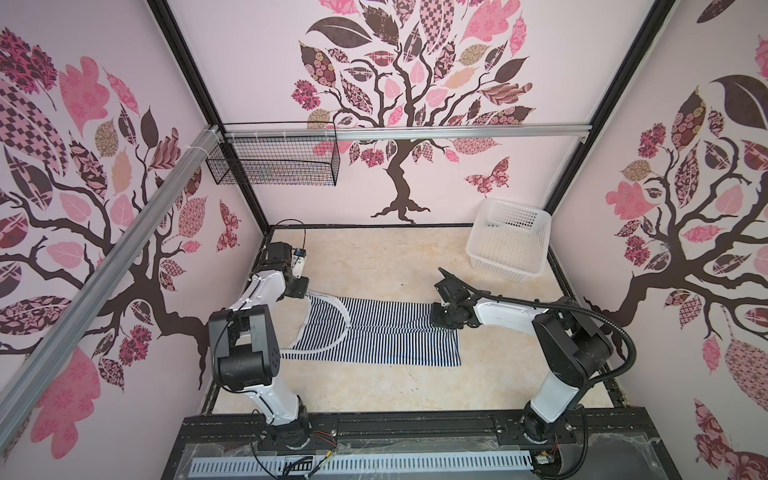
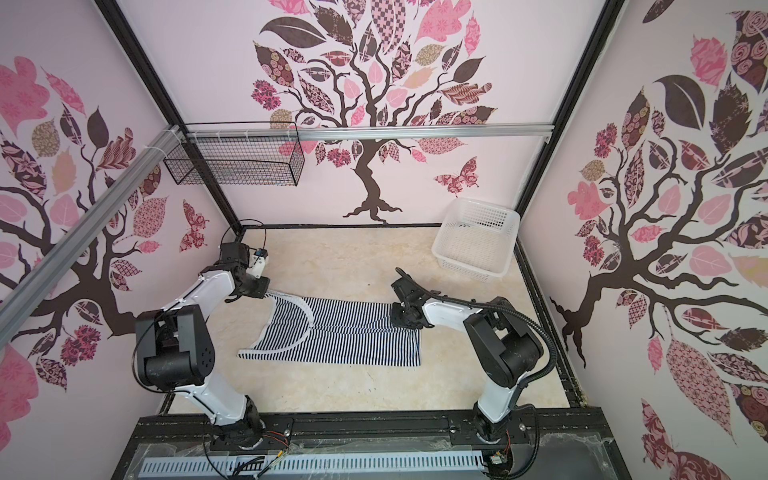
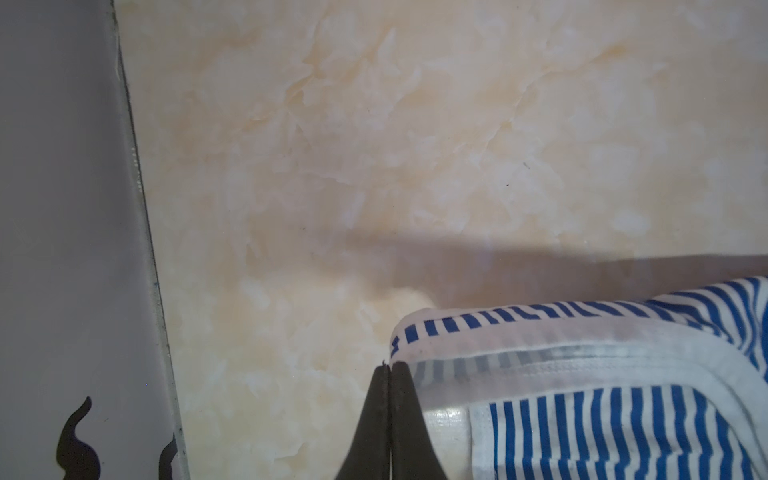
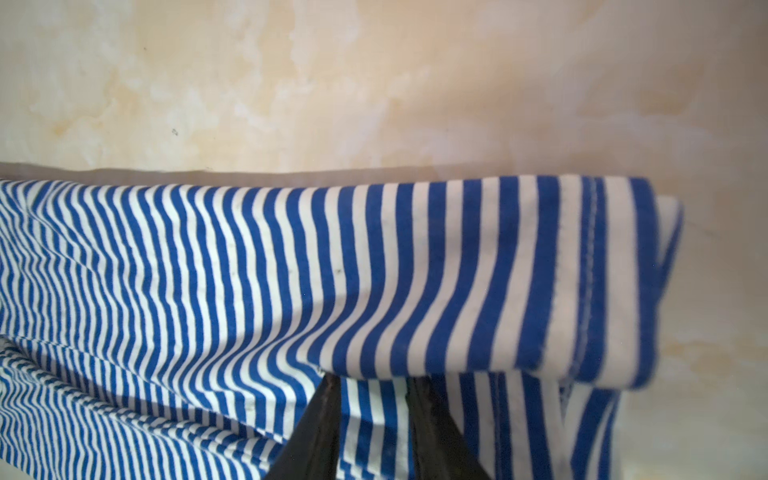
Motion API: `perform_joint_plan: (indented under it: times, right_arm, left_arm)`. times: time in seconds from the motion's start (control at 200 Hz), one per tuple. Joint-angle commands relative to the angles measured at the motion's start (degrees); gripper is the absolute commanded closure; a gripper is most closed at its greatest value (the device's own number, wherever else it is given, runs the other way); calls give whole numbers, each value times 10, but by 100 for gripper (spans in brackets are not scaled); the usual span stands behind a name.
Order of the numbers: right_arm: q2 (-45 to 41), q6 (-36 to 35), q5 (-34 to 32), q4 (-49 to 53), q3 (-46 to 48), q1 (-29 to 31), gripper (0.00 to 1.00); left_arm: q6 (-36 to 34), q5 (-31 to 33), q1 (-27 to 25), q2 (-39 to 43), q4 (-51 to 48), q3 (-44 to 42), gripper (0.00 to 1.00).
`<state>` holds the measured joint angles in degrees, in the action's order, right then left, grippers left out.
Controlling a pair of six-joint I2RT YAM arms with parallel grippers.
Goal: Fold and stack the tank tops
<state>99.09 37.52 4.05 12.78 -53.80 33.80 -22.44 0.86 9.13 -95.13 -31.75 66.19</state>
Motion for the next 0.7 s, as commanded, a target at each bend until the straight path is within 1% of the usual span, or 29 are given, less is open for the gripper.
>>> perform_joint_plan:
  times: [0.0, 0.155, 0.35, 0.42, 0.695]
  right_arm:
    - [9, 6, -9, 25, 21, 4, 69]
    - [7, 5, -19, 30, 28, 4, 68]
    - [2, 4, -29, 37, 36, 4, 64]
    - [1, 3, -27, 37, 38, 4, 63]
    - [0, -4, -29, 42, 37, 4, 60]
  left_arm:
    - [6, 10, 3, 23, 34, -29, 100]
    - [-1, 33, 5, 26, 56, -51, 100]
    - [-1, 56, 5, 6, 88, -77, 100]
    - [3, 65, 5, -1, 103, -86, 96]
    - [14, 77, 5, -25, 126, -102, 90]
